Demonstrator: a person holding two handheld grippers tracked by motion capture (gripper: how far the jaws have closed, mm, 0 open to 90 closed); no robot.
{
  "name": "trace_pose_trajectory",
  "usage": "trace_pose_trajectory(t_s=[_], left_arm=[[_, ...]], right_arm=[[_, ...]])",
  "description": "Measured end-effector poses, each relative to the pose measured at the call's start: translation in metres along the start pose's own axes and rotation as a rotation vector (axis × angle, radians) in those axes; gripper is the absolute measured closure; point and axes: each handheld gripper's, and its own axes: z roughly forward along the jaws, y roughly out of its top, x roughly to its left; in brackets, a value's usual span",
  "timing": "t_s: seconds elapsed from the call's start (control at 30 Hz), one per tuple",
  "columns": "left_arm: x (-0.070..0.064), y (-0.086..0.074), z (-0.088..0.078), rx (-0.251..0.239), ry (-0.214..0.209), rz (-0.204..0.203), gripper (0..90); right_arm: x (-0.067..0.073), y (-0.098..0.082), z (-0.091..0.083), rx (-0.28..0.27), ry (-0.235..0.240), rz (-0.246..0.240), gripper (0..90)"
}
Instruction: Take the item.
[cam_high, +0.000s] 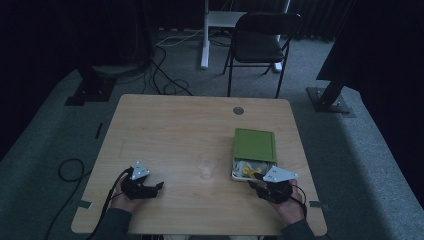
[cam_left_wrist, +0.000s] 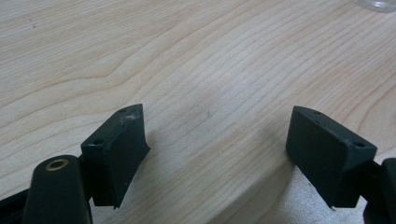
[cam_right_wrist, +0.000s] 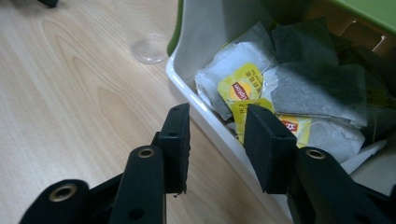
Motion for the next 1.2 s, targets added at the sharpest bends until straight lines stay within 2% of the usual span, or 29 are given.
trace_pose_trajectory(t_s=[0.23, 0.63, 1.1, 1.2], left_arm=[[0.0, 0.0, 0.0, 0.0, 0.0, 0.0, 21.1], [0.0, 0.0, 0.0, 0.0, 0.0, 0.0, 21.2], [0.0, 0.0, 0.0, 0.0, 0.0, 0.0, 21.2], [0.0, 0.0, 0.0, 0.0, 0.0, 0.0, 21.2]], right_arm=[[-0.001, 0.0, 0.009, 0.022, -0.001, -0.016, 64.6], [-0.003, -0.002, 0.006, 0.016, 0.003, -0.035, 72.3], [0.008, -0.008, -0.004, 0.014, 0.019, -0.05, 74.3], [0.014, -0.012, -0.01, 0.013, 0.024, -0.054, 74.6]])
